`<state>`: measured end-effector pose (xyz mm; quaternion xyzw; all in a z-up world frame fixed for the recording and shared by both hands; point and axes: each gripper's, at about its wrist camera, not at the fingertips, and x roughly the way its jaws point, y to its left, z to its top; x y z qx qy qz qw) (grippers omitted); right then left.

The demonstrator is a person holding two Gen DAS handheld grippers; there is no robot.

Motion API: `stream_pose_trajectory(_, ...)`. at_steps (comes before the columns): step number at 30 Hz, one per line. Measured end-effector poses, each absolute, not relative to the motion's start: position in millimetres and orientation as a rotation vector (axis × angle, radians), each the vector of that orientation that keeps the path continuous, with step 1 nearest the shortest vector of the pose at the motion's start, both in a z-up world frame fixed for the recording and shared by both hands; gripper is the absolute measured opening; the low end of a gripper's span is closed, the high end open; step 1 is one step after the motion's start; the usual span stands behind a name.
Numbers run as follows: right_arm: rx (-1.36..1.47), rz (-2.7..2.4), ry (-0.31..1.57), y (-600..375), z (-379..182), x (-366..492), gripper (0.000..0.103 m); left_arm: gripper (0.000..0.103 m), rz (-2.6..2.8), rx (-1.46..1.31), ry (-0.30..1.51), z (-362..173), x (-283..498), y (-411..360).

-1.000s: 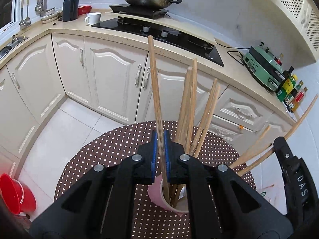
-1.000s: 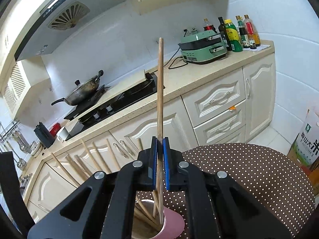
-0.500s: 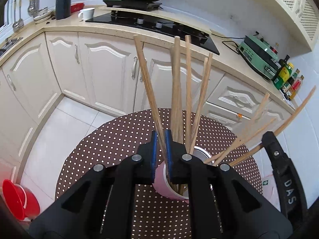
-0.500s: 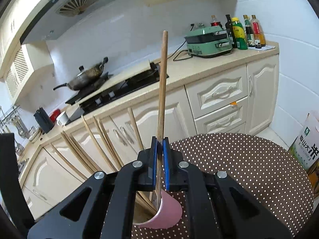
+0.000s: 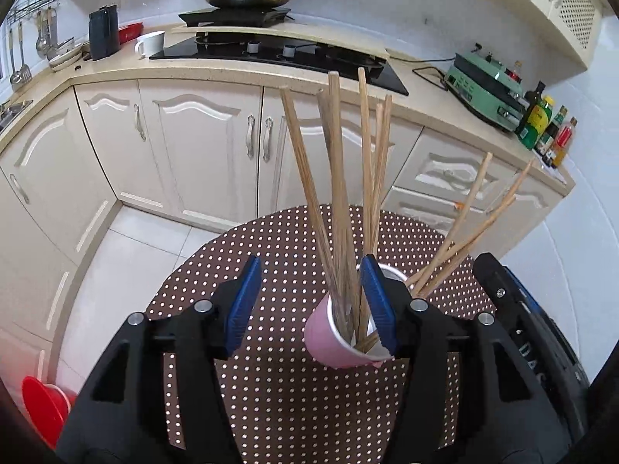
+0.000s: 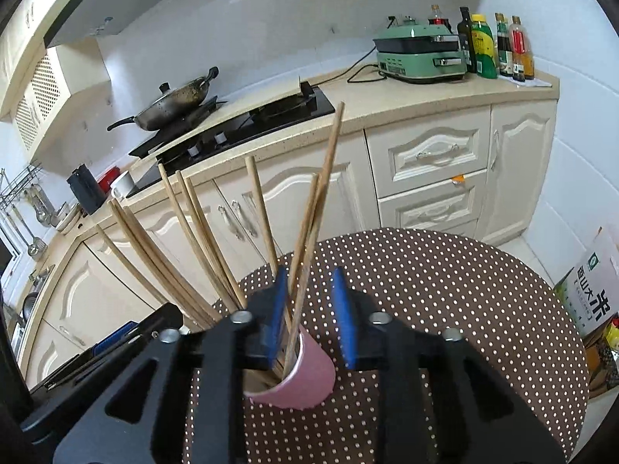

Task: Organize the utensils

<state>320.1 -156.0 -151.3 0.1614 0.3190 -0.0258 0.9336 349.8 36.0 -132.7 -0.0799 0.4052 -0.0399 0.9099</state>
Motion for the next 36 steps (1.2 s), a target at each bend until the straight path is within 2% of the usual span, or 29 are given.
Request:
stream_pose_trajectory(1, 0.323, -0.05, 0.66, -155.8, -150.1, 318.6, 0.049, 0.053, -0.077, -0.16, 0.838, -132.4, 348.6, 36.7)
stream_pose_trajectory(5, 0.269, -0.038, 0.647, -151.2, -139.9, 307.8, 0.06, 0.053, -0.07, -0.15, 0.835, -128.3, 340.9, 39.2)
stream_pose_trajectory(15, 0.191, -0.003, 0.627, -148.4, -116.8, 279.6, 0.073, 0.055, -0.07, -0.117, 0.817, -107.4, 312.3, 43.1)
stream_pose_trajectory(36, 0.1, 0.179, 0.629, -159.0, -81.7, 180.3, 0.078, 0.068, -0.035, -0.05, 0.741, -59.3, 187.4, 37.7)
